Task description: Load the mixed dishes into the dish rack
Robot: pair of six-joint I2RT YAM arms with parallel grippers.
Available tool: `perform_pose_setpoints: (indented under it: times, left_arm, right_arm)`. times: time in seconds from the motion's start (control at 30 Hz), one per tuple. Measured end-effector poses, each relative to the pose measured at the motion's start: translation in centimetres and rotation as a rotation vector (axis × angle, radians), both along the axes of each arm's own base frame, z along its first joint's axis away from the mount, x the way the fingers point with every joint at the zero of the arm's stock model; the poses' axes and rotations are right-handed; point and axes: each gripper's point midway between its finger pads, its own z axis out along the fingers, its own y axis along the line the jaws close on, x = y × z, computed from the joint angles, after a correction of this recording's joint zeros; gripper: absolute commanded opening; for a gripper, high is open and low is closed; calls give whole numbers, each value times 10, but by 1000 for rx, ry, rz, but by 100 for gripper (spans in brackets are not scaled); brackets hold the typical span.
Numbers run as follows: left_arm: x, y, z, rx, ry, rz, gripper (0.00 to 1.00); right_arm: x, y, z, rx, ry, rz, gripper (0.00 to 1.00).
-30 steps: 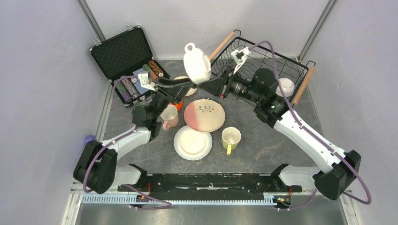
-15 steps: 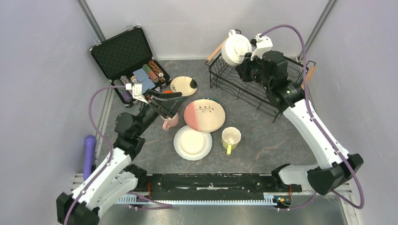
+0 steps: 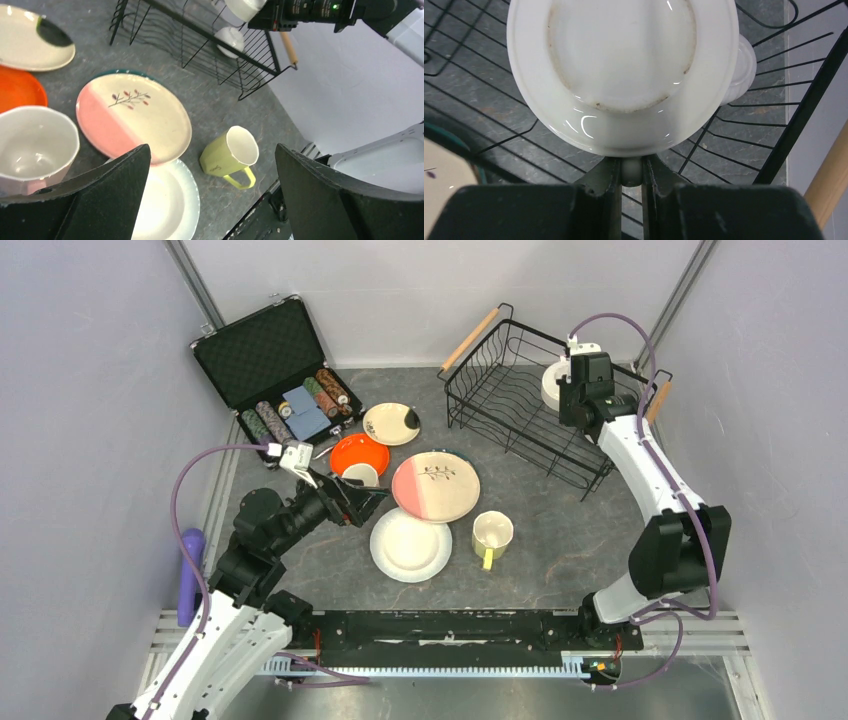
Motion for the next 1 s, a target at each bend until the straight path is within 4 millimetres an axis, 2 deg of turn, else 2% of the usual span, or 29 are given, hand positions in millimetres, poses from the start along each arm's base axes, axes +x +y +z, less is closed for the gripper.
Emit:
perform_pose_setpoints:
  times: [0.13,0.2,0.33,0.57,0.8,1.0]
  left_arm:
    - [5,5,-18,54,83,36,100]
    - [8,8,-23,85,122,60,100]
    - [12,11,-22,130,145,76,100]
    - [8,18,-25,189,137,81,100]
    - [9,21,-18,241,106,76,100]
    - [13,25,-21,297,80,81,100]
  right_arm:
    - [11,-21,-34,-9,79,-41,0]
    - [15,-25,-49,-6,111,-47,0]
    - [21,-29,-79,-1,171,-54,0]
    - [26,-29,-114,7,242,-47,0]
    - [29,-39,-155,12,314,-74,0]
    - [54,-43,-157,36,260,-104,0]
